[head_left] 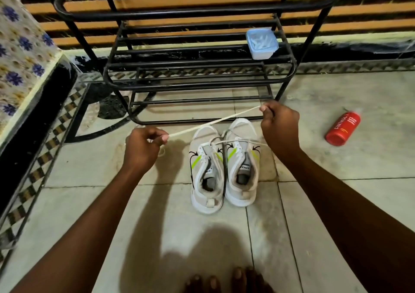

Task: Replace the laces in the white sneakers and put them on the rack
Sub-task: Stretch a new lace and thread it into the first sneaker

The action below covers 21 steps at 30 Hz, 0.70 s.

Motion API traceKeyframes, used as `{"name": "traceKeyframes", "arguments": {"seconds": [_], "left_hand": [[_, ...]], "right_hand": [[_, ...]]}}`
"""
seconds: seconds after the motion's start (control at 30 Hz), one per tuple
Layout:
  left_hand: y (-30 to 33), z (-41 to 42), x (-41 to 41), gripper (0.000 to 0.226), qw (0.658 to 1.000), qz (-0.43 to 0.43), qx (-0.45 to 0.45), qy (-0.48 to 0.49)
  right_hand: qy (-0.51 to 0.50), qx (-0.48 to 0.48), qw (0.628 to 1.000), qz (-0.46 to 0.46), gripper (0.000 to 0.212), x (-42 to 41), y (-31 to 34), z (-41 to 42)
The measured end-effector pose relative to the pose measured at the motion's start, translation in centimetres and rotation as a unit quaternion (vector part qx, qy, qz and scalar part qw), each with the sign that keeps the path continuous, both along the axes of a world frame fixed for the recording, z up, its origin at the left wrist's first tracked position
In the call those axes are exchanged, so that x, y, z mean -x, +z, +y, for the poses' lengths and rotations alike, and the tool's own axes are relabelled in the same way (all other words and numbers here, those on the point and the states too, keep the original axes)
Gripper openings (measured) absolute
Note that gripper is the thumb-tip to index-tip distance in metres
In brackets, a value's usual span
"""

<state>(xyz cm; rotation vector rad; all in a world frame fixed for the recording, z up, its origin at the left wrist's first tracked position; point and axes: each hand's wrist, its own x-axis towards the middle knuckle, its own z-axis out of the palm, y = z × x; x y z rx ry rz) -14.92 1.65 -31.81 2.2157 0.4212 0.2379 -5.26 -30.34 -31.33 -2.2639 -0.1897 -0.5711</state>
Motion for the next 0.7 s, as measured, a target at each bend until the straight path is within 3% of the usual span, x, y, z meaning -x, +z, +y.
{"name": "traceKeyframes", "arguments": {"seconds": [0.2,0.27,0.37,0.43,0.53,0.63,0.7], "left_hand": [[-0.5,-1.1,0.2,0.017,1.000,-0.018,0.003,0.021],[-0.4,-2.3,-0.2,0.019,0.998,-0.036,0.029,-0.030],[0.6,-5.0,-0.5,0.019,0.991,-0.058,0.068,-0.103],[1.2,-6.5,-0.8,0.015,0.987,-0.085,0.074,-0.118],[1.5,-7.3,-1.0,0.010,0.986,-0.106,0.036,-0.121],[1.1,-6.9,-0.9,0.008,0.988,-0.117,0.015,-0.104],[0.6,-6.5,-0.7,0.011,0.986,-0.126,0.007,-0.110]], "right_hand": [[-0.057,0.144,0.985,0.074,0.019,0.2,-2.2,-0.8],[-0.047,0.192,0.976,0.092,0.034,1.2,-2.2,0.2],[0.130,0.095,0.984,0.071,0.080,2.9,-1.3,2.4],[0.251,-0.002,0.961,0.119,0.093,3.6,-0.8,4.1],[0.316,-0.100,0.926,0.182,0.083,3.8,-0.3,6.3],[0.302,-0.138,0.927,0.174,0.056,3.5,-0.1,7.0],[0.292,-0.144,0.930,0.169,0.049,3.4,-0.1,6.8]]}}
